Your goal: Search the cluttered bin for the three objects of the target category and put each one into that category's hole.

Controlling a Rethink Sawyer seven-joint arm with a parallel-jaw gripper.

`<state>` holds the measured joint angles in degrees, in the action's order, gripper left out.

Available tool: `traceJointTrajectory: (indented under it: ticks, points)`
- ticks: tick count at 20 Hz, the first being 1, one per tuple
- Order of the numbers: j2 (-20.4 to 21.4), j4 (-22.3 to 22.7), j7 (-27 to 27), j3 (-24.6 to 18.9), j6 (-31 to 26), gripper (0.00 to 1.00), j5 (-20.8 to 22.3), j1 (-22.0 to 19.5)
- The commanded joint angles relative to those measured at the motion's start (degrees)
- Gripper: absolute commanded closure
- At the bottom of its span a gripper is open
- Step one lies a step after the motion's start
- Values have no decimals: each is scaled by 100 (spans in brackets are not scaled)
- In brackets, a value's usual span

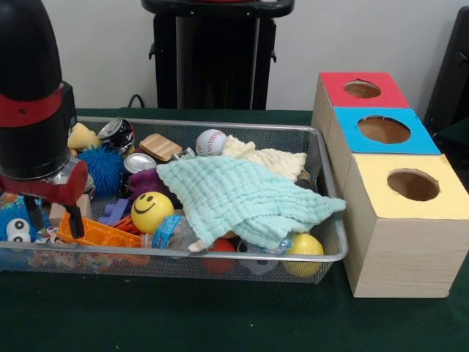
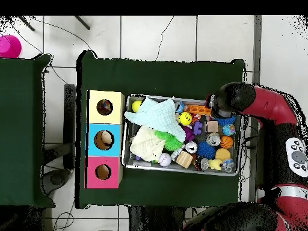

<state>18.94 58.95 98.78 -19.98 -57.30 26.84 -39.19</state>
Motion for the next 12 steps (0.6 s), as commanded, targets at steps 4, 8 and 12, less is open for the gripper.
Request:
traceJointTrajectory:
  ticks: [4, 8, 12]
  points:
    - [-301, 405, -1233, -233, 281, 0, 302, -39]
    - [-362, 328, -1235, -238, 313, 0, 327, -36]
    - [-415, 302, -1232, -231, 396, 0, 362, -49]
